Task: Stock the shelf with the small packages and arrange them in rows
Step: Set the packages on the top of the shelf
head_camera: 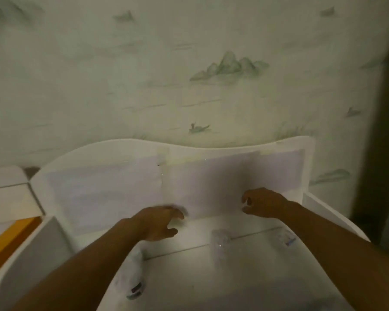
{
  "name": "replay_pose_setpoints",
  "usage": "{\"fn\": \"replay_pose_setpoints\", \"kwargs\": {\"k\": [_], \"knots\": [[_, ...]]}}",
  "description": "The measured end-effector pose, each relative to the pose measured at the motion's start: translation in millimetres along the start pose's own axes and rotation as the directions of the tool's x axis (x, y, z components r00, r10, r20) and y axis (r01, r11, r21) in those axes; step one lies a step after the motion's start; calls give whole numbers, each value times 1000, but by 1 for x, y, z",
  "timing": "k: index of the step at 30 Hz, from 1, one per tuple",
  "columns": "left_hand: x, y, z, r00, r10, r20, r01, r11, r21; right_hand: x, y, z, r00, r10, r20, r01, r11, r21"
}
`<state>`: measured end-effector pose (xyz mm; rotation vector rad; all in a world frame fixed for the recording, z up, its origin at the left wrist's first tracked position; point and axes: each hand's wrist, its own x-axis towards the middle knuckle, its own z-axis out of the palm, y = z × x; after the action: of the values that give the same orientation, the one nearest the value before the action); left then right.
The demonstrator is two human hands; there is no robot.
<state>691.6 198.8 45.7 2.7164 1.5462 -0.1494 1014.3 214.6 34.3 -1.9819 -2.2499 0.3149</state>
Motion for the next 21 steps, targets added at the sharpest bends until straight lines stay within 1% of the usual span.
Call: {"fn": "replay_pose_setpoints", "kwargs": {"k": [4, 9, 11, 14, 16, 18, 21], "knots": [[-54, -38, -21, 995, -92, -33, 90, 995, -43, 5, -81, -14, 986, -167, -24, 166, 986, -13], [-140, -105, -34, 970, -230, -80, 228, 973, -32, 8, -191, -20, 946, -323, 4, 323, 945, -55], [-181, -135, -36, 956, -281, -85, 280, 960, -29, 5, -240, -17, 922, -387, 11, 387, 920, -63], [-245, -173, -37, 940, -330, -90, 331, 944, -6, -5, -318, -14, 887, -461, -23, 460, 887, -35], [-287, -199, -36, 928, -351, -121, 351, 936, -25, -15, -371, -7, 861, -506, -46, 506, 863, -11], [-329, -228, -31, 912, -380, -151, 374, 925, -68, -27, -423, 3, 834, -550, -41, 551, 835, 4], [-393, -266, -11, 895, -426, -135, 419, 905, -79, -42, -501, 21, 785, -619, -21, 619, 786, -10]]}}
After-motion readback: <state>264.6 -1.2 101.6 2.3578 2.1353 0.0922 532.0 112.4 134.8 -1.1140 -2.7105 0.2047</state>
